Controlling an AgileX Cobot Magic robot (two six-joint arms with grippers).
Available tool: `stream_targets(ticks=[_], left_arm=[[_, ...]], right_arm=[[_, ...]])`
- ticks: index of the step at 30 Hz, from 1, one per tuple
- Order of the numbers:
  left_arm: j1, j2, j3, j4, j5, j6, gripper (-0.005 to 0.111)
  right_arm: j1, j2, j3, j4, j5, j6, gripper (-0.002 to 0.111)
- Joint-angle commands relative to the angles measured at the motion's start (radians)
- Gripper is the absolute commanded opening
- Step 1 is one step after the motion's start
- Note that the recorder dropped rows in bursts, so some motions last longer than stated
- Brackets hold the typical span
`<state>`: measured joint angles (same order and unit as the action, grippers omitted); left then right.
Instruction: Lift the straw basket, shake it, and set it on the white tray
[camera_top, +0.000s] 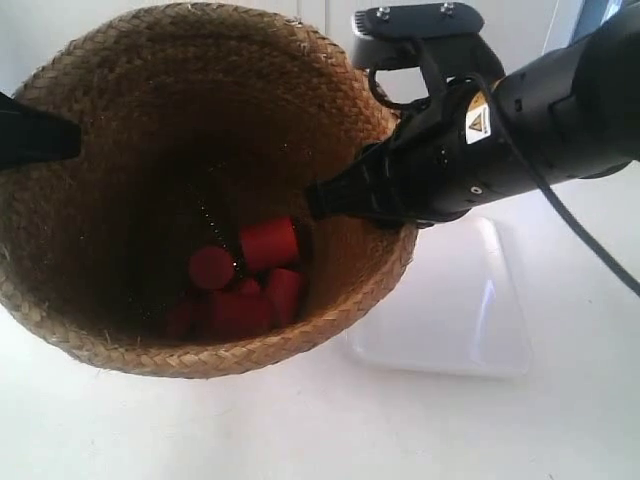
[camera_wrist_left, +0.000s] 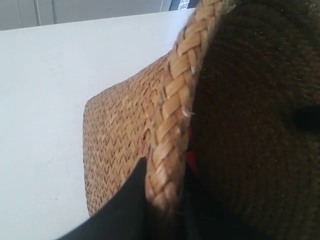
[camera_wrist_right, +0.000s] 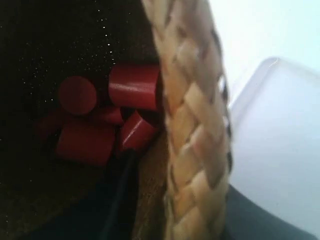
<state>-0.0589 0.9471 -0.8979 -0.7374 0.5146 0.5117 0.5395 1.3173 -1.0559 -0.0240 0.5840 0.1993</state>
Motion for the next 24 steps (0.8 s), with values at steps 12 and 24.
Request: stream_targets(ticks=[12, 24], left_arm=[[-0.001, 0.034, 0.03, -0.017, -0.015, -0.01, 0.0], [-0.003, -0.122, -0.153, 0.008, 0.124, 0.038, 0.0]], right_arm=[[-0.004, 0.002, 0.058, -0.024, -0.037, 0.019, 0.0], [0.031, -0.268, -0.076, 0.007, -0.061, -0.018, 0.0]])
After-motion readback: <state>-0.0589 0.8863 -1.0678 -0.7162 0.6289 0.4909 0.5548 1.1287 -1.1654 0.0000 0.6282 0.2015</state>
